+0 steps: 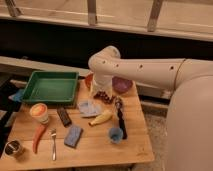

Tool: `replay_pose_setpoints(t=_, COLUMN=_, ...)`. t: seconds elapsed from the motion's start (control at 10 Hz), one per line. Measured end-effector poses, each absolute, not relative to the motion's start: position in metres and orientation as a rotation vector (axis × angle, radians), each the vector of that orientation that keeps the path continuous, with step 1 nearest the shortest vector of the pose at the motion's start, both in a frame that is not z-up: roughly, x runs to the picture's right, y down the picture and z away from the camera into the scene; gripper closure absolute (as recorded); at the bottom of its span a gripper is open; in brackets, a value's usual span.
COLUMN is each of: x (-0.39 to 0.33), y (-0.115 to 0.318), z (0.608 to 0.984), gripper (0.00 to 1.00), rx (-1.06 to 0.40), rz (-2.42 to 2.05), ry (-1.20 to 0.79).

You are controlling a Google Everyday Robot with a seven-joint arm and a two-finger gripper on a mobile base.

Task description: Wipe tray with eraser

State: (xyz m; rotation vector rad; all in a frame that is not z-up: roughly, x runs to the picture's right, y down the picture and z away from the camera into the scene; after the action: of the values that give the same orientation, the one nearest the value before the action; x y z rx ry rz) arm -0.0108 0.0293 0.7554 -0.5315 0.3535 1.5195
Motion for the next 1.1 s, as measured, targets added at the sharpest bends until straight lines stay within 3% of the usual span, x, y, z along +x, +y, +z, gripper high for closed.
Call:
replay_pose_setpoints(t=0.5, x=-0.01, y=0.038, z=0.77, gripper=0.32, rx=-0.569, rz=1.499, ry=0.35)
replay_pose_setpoints(t=1.1, x=-0.108, y=0.043, z=0.81, gripper=0.32, rx=-0.699, rz=1.361, ry=0.269)
